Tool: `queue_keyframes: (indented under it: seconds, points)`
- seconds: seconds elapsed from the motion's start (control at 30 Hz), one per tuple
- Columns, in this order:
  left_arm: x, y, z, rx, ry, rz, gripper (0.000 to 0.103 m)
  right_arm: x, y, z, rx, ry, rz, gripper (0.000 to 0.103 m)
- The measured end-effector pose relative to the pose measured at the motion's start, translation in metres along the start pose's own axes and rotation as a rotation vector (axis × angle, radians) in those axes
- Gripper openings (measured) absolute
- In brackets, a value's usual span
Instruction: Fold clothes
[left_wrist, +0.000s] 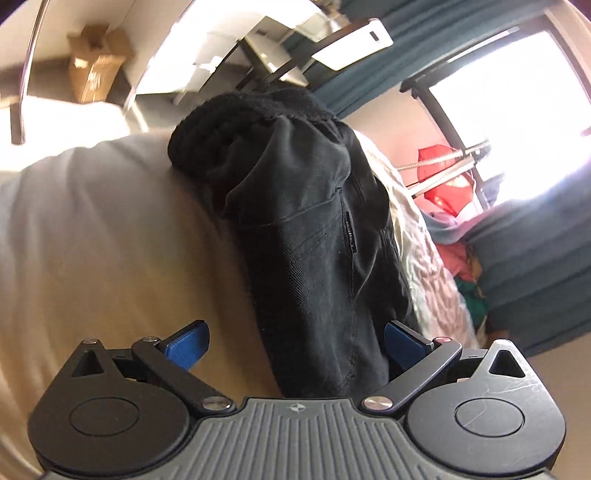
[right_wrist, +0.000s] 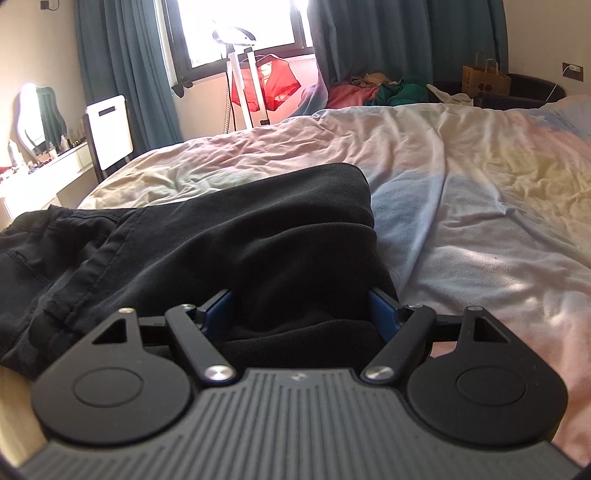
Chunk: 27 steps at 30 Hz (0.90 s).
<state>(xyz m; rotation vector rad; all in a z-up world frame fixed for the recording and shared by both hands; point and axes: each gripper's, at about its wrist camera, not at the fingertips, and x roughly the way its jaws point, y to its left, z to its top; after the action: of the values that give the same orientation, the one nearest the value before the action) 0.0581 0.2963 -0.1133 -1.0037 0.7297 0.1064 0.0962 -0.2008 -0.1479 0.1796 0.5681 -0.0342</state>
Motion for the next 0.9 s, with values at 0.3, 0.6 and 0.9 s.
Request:
queue_keyframes:
  seconds: [0.3, 0.6, 0.9]
  points:
    - [0.042, 0.035, 0.055, -0.194, -0.146, -0.009, 0.072, -0.006, 0.016, 0.003, -0.086, -0.039, 0.01, 0.079]
    - [0.027, -0.008, 0.065, 0.081, -0.351, -0.019, 0.018, 0.022, 0.035, -0.008, -0.164, 0.05, 0.026, 0.082]
    - [0.006, -0.198, -0.032, 0.634, -0.614, 0.053, 0.017, -0.003, -0.013, 0.022, 0.205, 0.048, 0.154, 0.08]
